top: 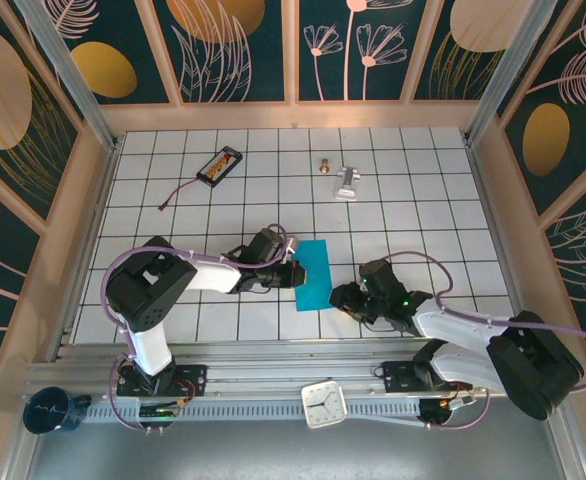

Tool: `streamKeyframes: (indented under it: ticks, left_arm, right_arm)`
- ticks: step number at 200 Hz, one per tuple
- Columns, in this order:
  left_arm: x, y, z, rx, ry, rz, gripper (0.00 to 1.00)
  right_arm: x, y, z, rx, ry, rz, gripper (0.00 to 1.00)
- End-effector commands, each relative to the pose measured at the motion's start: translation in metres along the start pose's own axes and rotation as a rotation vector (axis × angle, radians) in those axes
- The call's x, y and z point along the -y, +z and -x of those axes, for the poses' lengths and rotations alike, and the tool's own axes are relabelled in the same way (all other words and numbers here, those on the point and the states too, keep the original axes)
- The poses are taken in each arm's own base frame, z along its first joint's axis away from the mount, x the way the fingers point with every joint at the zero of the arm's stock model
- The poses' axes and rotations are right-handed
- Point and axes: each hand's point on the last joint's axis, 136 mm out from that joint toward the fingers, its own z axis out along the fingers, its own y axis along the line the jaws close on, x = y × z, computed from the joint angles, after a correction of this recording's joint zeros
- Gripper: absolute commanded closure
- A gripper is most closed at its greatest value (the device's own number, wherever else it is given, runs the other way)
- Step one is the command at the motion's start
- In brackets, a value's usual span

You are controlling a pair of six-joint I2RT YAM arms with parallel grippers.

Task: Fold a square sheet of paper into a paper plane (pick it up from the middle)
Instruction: Turn over the paper at the bottom-center of the table.

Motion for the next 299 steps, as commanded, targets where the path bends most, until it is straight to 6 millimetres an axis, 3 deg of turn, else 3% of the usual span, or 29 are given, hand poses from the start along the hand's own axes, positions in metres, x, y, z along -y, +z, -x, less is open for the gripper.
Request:
streamKeyframes:
  ticks: [1,99,149,172,198,213,226,264,284,299]
  left_arm:
    - [-0.024,0.006,-0.026,-0.069,-0.034,0.053,1.00]
    - [-0.026,0.007,-0.029,-0.089,-0.020,0.059,1.00]
    - [-0.018,0.005,-0.021,-0.070,-0.013,0.042,1.00]
    - [0.005,-0.001,-0.002,-0.025,-0.008,-0.016,0.77]
    - [0.047,-0.022,0.034,0.064,0.002,-0.119,0.56]
    - [0.066,-0.045,0.059,0.137,0.002,-0.168,0.51]
    - [0.069,-0.065,0.077,0.194,-0.024,-0.183,0.49]
    - [0.044,-0.118,0.107,0.319,-0.090,-0.135,0.47]
    - [0.021,-0.136,0.112,0.359,-0.111,-0.068,0.46]
    - [0.004,-0.147,0.111,0.390,-0.139,-0.031,0.45]
  right_arm:
    - [-0.009,0.007,0.001,0.007,0.013,0.052,0.59]
    - [-0.014,0.012,0.010,0.061,0.040,0.098,0.67]
    - [-0.010,0.017,0.022,0.108,0.030,0.041,0.96]
    - [-0.010,0.012,0.030,0.139,-0.035,-0.010,1.00]
    - [-0.018,-0.005,0.049,0.163,-0.159,-0.090,1.00]
    - [-0.023,-0.024,0.065,0.187,-0.230,-0.163,1.00]
    - [-0.027,-0.045,0.081,0.223,-0.294,-0.266,1.00]
    - [-0.043,-0.101,0.114,0.315,-0.456,-0.552,1.00]
    - [-0.047,-0.111,0.118,0.320,-0.563,-0.747,1.00]
    - [-0.052,-0.108,0.114,0.304,-0.660,-0.868,1.00]
